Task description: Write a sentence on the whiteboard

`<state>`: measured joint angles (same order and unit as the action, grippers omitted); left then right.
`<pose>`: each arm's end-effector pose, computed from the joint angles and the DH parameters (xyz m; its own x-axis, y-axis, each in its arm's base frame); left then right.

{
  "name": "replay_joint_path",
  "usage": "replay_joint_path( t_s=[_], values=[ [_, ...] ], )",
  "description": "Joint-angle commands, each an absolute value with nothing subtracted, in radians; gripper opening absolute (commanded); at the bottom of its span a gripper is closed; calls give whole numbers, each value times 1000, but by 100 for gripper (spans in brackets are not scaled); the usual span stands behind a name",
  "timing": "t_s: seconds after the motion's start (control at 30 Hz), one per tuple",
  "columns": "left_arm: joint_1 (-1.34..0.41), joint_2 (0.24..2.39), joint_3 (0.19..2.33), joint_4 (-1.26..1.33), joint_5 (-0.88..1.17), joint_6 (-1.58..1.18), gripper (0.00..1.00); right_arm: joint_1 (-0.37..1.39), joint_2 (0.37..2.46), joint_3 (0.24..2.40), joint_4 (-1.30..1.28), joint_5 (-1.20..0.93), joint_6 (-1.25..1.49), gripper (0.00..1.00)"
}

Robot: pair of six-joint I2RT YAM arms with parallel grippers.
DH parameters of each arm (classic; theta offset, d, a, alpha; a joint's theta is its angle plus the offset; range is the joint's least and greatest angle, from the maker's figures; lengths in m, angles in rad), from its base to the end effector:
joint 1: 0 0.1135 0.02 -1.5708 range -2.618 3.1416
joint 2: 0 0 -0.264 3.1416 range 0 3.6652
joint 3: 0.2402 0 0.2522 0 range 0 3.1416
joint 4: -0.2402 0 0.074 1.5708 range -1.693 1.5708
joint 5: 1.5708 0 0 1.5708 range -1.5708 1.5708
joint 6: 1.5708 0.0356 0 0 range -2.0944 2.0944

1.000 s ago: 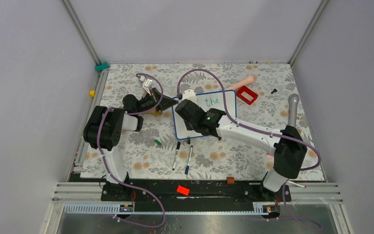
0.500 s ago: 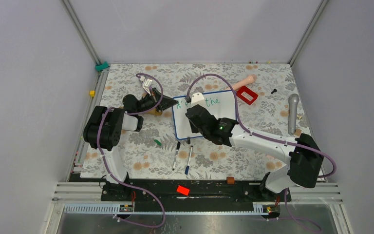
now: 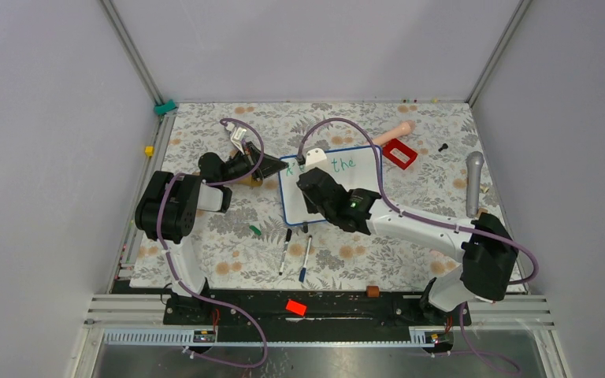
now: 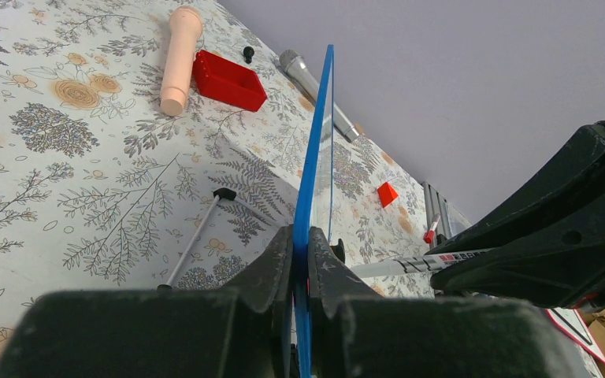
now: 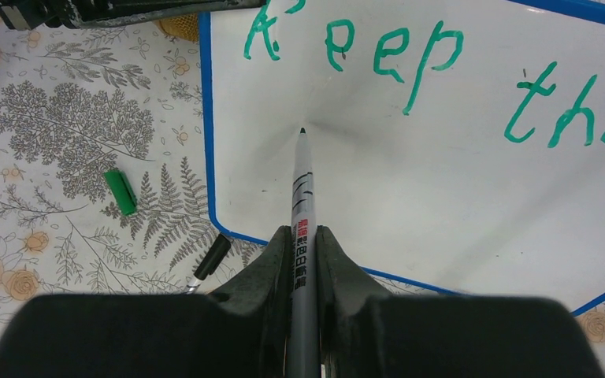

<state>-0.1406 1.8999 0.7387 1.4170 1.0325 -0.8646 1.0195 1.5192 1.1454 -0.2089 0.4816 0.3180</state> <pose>0.3395 -0.0789 0.1859 -0.5178 -0.3207 -0.7931 0.7710 0.2269 -0.5951 0.1945 0.2848 0.2855 -0.4465 -0.1971 -0.8728 -0.4345 0.9005 0.0190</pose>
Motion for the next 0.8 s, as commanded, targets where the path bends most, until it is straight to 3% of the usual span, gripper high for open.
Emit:
replay_joint_path(
  t_s=[0.0, 0.77],
  values=[
    [-143, 1904, 761, 1479, 1028, -796, 0, 1028, 1538, 1204, -222, 535, 313, 0],
    [-143, 1901, 759, 1479, 1029, -793, 0, 1028, 1596, 1264, -276, 557, 314, 0]
  ],
)
